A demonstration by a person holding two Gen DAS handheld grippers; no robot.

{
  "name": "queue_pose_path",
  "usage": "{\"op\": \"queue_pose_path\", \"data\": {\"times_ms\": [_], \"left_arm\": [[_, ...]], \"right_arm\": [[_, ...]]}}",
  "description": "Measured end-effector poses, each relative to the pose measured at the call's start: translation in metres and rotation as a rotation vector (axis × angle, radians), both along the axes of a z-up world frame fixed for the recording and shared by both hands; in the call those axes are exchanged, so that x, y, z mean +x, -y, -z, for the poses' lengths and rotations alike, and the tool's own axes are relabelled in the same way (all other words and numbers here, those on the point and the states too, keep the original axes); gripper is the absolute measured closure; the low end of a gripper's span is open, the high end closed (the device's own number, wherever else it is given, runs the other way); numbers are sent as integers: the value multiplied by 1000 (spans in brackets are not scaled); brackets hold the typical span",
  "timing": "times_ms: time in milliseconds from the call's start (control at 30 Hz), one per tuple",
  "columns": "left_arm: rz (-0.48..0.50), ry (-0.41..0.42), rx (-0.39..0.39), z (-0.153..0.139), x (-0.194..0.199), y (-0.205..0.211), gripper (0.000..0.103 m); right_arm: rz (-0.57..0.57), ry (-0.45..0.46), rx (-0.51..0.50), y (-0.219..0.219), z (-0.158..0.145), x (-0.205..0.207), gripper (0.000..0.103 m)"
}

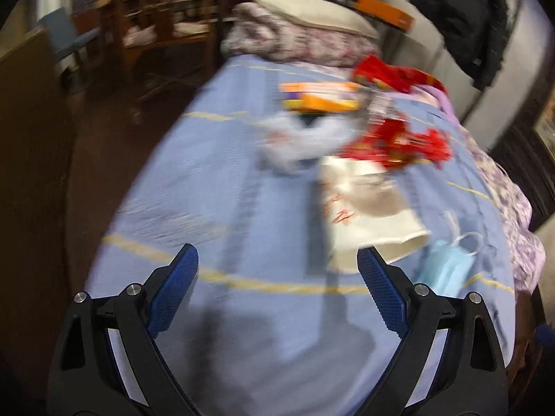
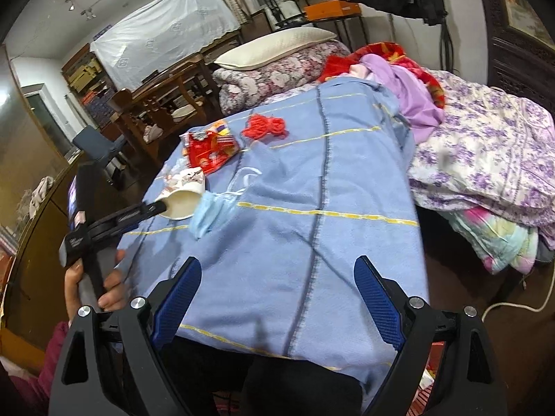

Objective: Collect trash
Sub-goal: 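Grasp the white paper cup with the left gripper while the right grasps the blue face mask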

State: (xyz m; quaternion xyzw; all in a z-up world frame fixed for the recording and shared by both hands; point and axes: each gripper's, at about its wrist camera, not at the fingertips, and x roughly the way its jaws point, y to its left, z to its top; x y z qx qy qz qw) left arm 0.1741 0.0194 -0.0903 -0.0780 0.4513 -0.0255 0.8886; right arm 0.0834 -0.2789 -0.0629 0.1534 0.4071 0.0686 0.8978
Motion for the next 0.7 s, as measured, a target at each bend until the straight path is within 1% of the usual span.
{"op": "queue_pose_path", "data": {"times_ms": [33, 100, 200, 267, 333, 433, 600, 667, 700], "left_arm": [[-13, -4, -30, -3, -8, -14, 13], [-4, 5, -50, -8, -19, -20, 13], [52, 51, -27, -20, -29, -7, 13], [110, 83, -5, -28, -28, 12, 13], [153, 97, 14, -33, -21, 33, 13], [168, 95, 22, -35, -1, 53, 13], [158, 30, -18, -18, 36, 63, 13], [163, 14, -11, -11, 44, 68, 13], [169, 8, 5, -7, 46, 71, 13]], "right_arm": [[-10, 3, 5, -3, 0, 1, 15], [-37, 7, 19, -12, 1, 4, 15], [-66, 12, 22, -24, 0, 5, 15], [-75, 21, 9, -27, -4, 3, 15], [-66, 38, -24, -28, -8, 0, 15], [-47, 50, -41, -22, -13, -2, 15], [-32, 40, -28, -16, -11, 1, 15], [-34, 33, -29, -16, -9, 2, 15], [-35, 29, -29, -17, -8, 2, 15]]}}
